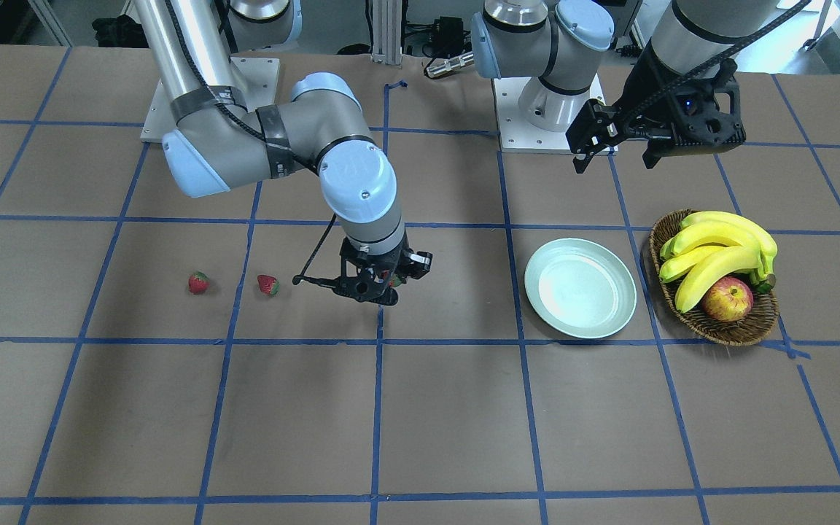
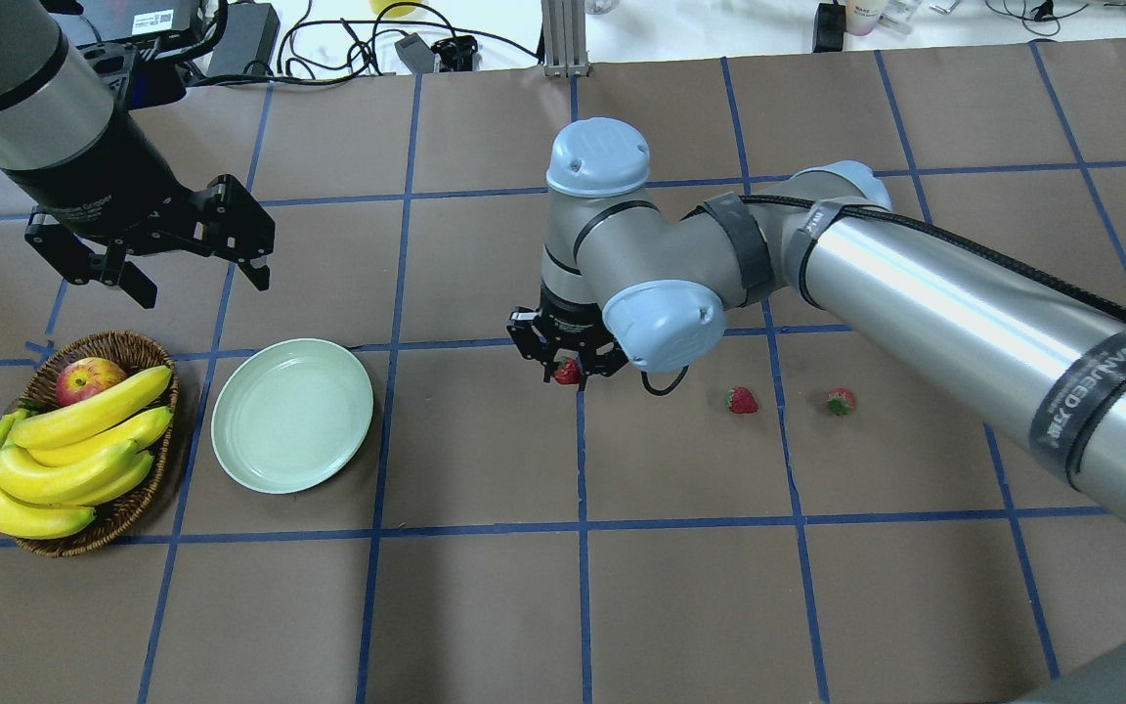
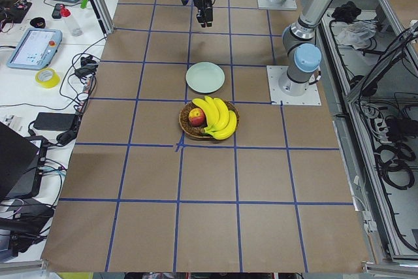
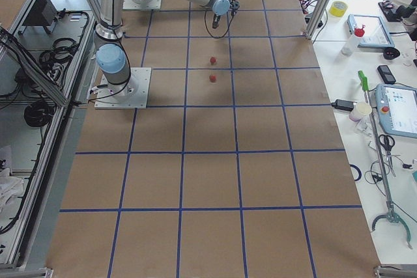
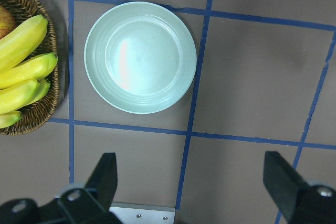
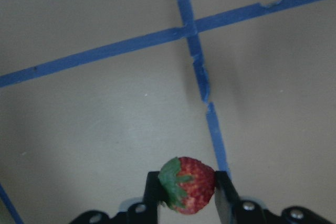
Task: Collect all strawberries into plate
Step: 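Carry the strawberry toward the plate and release it beside the plate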
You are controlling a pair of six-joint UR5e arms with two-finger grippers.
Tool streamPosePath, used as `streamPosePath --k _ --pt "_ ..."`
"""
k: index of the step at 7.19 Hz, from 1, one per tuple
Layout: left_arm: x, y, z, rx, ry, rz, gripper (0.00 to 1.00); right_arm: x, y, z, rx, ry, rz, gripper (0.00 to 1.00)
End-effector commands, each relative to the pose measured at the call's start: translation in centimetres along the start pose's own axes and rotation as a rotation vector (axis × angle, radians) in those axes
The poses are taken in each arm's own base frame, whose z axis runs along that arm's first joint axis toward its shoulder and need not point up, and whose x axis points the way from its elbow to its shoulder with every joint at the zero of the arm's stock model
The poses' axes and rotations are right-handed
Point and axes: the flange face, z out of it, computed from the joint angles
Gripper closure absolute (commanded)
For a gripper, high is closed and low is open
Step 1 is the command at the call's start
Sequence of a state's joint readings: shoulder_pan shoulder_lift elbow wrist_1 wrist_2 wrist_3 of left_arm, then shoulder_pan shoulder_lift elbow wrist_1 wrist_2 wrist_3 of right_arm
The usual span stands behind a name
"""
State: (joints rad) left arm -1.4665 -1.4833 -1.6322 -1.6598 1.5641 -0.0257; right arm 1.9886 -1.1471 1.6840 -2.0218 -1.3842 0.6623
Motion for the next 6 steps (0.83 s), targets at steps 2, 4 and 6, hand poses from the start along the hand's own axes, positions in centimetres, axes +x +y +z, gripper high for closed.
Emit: streamPosePath --k 2,4,6 --pt "0.0 0.0 0.0 -0.001 -0.001 0.0 0.0 -6.7 3.5 6.3 -0.046 -0.03 0.016 0.98" --pt "0.0 0.0 0.0 -0.002 -0.001 0.0 0.0 -9.5 3.5 6.3 -0.037 -0.052 0.043 0.97" --pt "0.0 0.0 0.0 -0.002 -0.001 0.0 0.0 -9.5 3.8 7.2 -0.053 -0.04 0.042 0.39"
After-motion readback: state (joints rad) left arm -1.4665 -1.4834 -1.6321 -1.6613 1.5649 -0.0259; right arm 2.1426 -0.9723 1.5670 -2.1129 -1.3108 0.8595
